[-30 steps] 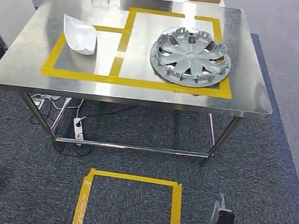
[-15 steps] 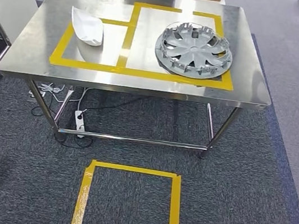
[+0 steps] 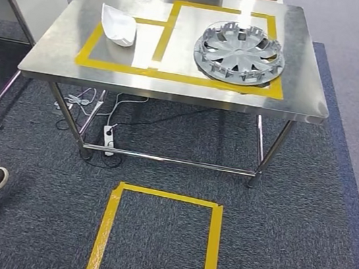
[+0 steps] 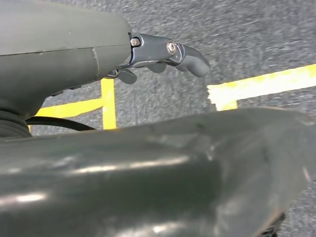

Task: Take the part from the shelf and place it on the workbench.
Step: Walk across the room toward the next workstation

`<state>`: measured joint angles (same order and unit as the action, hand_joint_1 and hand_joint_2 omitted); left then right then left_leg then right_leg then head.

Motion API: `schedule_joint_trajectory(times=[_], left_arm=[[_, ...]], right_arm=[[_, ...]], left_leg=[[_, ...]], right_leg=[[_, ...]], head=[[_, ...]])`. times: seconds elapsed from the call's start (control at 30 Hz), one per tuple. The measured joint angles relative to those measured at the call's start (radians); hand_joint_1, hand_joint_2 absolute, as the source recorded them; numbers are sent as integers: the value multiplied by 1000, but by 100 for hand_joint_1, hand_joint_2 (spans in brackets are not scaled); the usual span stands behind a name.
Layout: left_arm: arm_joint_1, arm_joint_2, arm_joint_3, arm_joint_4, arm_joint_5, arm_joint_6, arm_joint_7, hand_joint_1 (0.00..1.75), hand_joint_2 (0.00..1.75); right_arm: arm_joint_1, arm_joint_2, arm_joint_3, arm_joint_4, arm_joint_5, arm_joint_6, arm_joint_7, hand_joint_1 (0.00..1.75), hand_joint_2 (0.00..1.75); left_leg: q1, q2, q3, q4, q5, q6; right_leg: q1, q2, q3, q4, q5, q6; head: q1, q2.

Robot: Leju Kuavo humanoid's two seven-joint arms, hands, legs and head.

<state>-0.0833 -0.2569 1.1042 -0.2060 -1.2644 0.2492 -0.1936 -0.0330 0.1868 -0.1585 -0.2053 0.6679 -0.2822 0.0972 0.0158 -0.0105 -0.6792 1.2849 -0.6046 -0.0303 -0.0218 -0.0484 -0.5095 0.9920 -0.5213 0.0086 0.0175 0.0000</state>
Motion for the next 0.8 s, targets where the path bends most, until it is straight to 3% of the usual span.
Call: schedule_joint_trajectory(times=[0.03,0.07,0.13,0.17,0.2,0.27,0.3,0.37,0.43,0.5,0.53,0.57,0.63,0.7,0.77,0.8], left_arm=[[0,0,0,0,-1,-1,0,0,0],[1,0,0,0,-1,-1,0,0,0],[1,0,-1,0,-2,-1,0,0,0],[1,0,-1,0,-2,-2,0,0,0],[1,-1,-1,0,-3,-4,0,0,0],[2,-1,-2,0,-4,-9,0,0,0],[3,-2,-2,0,-4,-11,0,0,0],[2,-3,-3,0,-4,-12,0,0,0],[-1,-5,-6,0,-4,-14,0,0,0],[-1,-6,-9,0,-7,-12,3,0,0],[0,-6,-9,0,-10,-9,5,0,0],[0,-6,-10,0,-12,-6,8,0,0],[-1,-7,-11,0,-14,-2,11,0,0],[-4,-8,-12,0,-15,-1,12,0,0],[-4,-8,-14,0,-16,0,12,0,0],[-2,-8,-14,0,-16,0,13,0,0]], right_arm=[[0,-1,7,1,4,3,3,0,0],[0,-2,13,2,7,4,5,0,0],[-1,-3,22,3,10,6,6,0,0],[-1,-3,26,3,12,8,7,0,0],[-1,-3,28,4,13,11,8,0,0],[-3,-4,33,5,14,18,12,0,0],[-5,-5,35,5,14,21,13,0,0],[-7,-8,38,5,13,25,15,0,0],[-6,-12,39,6,13,27,16,0,0],[-2,-17,40,9,12,29,17,0,0],[-1,-18,40,10,13,31,18,0,0],[-1,-20,40,10,13,32,18,0,0],[-1,-21,40,10,13,34,18,0,0],[-2,-22,41,11,13,34,18,0,0],[-2,-22,41,12,13,35,18,0,0],[-2,-22,41,12,14,35,19,0,0]], left_leg=[[0,3,20,-10,18,2],[-1,9,56,-58,47,5],[-8,44,138,-192,89,17],[-12,60,164,-239,96,24],[-17,70,175,-265,95,30],[-21,62,170,-278,94,43],[-19,54,167,-283,98,50],[-15,36,157,-291,112,64],[-17,16,143,-291,124,74],[-22,-8,129,-290,136,79],[-24,-21,123,-289,142,79],[-26,-34,118,-288,146,77],[-29,-59,109,-282,154,72],[-29,-82,95,-274,161,63],[-27,-105,83,-271,171,51],[-27,-103,77,-268,171,45]], right_leg=[[1,-11,-5,2,4,1],[2,-20,-9,5,6,2],[4,-38,-13,9,9,6],[6,-47,-15,10,11,10],[8,-56,-16,11,13,14],[9,-74,-18,11,18,26],[8,-67,-22,14,13,31],[5,-19,-46,61,-29,39],[4,30,-95,178,-100,42],[5,43,-127,267,-131,40],[6,46,-120,263,-118,38],[6,52,-94,219,-89,34],[6,94,-21,86,-33,26],[5,127,17,8,-18,21],[6,114,19,-2,-18,17],[4,101,20,-3,-13,12]], head=[[0,0],[0,0],[0,0],[0,0],[0,0],[1,0],[1,0],[2,0],[3,0],[3,0],[3,0],[3,0],[3,0],[2,0],[2,0],[2,0]])
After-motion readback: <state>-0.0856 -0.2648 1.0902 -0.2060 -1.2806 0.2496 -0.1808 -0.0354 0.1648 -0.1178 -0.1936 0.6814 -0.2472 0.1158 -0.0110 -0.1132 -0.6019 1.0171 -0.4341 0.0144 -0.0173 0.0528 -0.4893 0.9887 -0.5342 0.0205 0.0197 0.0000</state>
